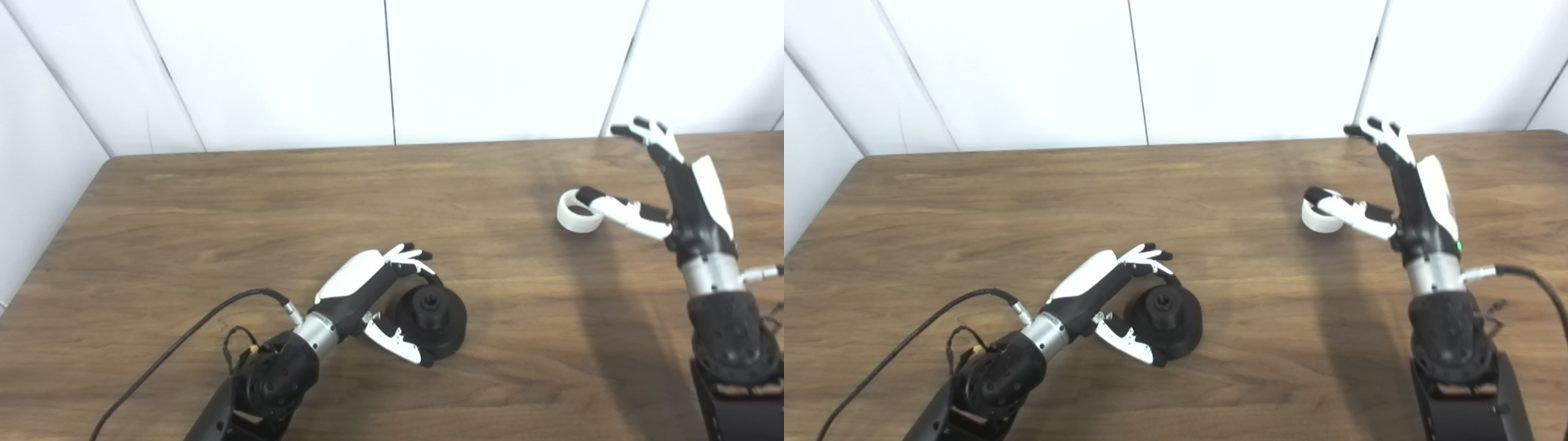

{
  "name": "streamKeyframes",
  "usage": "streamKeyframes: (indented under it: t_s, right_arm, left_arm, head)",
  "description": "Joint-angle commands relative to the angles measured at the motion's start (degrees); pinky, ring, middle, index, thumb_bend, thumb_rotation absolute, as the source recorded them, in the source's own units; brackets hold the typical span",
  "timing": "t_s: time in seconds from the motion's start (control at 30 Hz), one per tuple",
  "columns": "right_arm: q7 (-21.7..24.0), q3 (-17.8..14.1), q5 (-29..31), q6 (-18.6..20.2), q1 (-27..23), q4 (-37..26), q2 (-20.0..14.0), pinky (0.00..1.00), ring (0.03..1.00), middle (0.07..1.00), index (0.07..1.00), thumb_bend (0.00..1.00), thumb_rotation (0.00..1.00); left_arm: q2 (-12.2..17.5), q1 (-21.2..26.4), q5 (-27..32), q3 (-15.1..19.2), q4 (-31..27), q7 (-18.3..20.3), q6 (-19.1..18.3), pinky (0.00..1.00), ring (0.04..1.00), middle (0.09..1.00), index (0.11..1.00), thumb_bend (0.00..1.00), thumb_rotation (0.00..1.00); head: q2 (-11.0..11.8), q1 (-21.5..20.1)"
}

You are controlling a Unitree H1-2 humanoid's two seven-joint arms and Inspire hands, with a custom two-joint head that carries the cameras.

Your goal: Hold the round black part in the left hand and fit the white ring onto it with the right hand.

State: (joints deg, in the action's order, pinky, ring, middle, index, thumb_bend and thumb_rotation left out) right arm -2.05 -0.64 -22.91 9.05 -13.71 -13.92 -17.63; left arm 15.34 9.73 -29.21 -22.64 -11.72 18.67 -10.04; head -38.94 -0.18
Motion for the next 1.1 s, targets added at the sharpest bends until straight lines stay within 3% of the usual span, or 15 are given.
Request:
streamKeyframes:
  t_s: [0.0,0.2,0.3,0.63,1.07]
  right_arm:
    - [-0.39,0.10,-2.09,-2.05,-3.68,1.88,-1.98,1.00,1.000,0.941,0.777,0.87,0.40]
    - [0.51,2.13,-5.12,-0.60,-6.78,10.21,-2.90,0.96,0.998,0.936,0.735,0.91,0.33]
    - [0.68,3.03,-6.04,0.22,-7.77,14.05,-3.05,1.00,1.000,0.936,0.719,0.93,0.30]
    - [0.23,5.19,-6.70,-0.18,-10.94,25.94,-4.05,1.00,1.000,0.967,0.710,0.98,0.32]
    - [-0.35,5.55,-5.74,-0.61,-12.55,31.25,-4.56,1.00,1.000,0.972,0.722,0.97,0.33]
  left_arm:
    - [0.86,0.00,-0.87,0.28,1.23,0.00,0.41,0.90,1.000,0.923,0.613,0.88,0.16]
    - [0.70,-0.30,-0.91,0.66,2.00,-0.56,1.67,0.90,1.000,0.916,0.605,0.89,0.16]
    - [0.62,-0.41,-0.89,0.83,2.10,-0.37,1.89,0.90,1.000,0.917,0.609,0.89,0.17]
    - [0.55,-0.50,-1.27,0.71,2.37,-0.34,2.38,0.90,1.000,0.918,0.604,0.89,0.17]
    - [0.38,-0.68,-1.53,0.55,2.58,-0.68,2.89,0.90,1.000,0.918,0.608,0.89,0.17]
  head:
    - [0.00,-0.06]
    - [0.04,-0.50]
    - [0.07,-0.72]
    - [0.43,-1.30]
    - [0.86,-1.27]
